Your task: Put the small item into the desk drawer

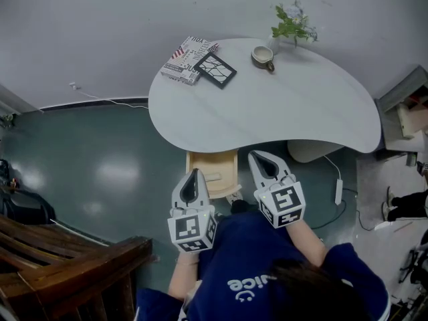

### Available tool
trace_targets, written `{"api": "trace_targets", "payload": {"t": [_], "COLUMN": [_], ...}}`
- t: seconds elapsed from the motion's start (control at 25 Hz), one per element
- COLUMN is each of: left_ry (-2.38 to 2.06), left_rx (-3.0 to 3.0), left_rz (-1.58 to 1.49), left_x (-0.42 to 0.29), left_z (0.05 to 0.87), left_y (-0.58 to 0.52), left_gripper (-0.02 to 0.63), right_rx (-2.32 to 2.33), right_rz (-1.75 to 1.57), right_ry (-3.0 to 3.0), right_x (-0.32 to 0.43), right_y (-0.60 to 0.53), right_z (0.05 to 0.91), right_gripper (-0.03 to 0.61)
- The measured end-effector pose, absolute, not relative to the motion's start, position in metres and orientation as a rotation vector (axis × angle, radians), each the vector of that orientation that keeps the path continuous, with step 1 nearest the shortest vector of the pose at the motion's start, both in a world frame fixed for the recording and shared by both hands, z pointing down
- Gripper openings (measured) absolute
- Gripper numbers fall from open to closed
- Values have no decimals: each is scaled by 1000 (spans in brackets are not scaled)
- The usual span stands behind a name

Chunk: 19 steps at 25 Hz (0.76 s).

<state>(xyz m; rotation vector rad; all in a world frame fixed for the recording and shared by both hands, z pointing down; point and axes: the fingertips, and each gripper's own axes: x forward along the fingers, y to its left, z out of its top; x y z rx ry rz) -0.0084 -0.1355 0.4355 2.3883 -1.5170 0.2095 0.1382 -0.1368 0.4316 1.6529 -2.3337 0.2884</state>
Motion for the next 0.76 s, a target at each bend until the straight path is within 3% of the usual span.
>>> {"api": "trace_targets", "payload": {"t": [0.76], "left_ry": [-1528], "left_rx": [2376], "left_rz": [233], "left_x": [-10], "left_z": [441], "left_y": [-141], "left_gripper": [5], "right_rx": [1605], "right_rz": [229], "right_ry": [-2341], "right_x": [130], "right_y": [-141], "right_z": [435], "right_gripper": [8]}}
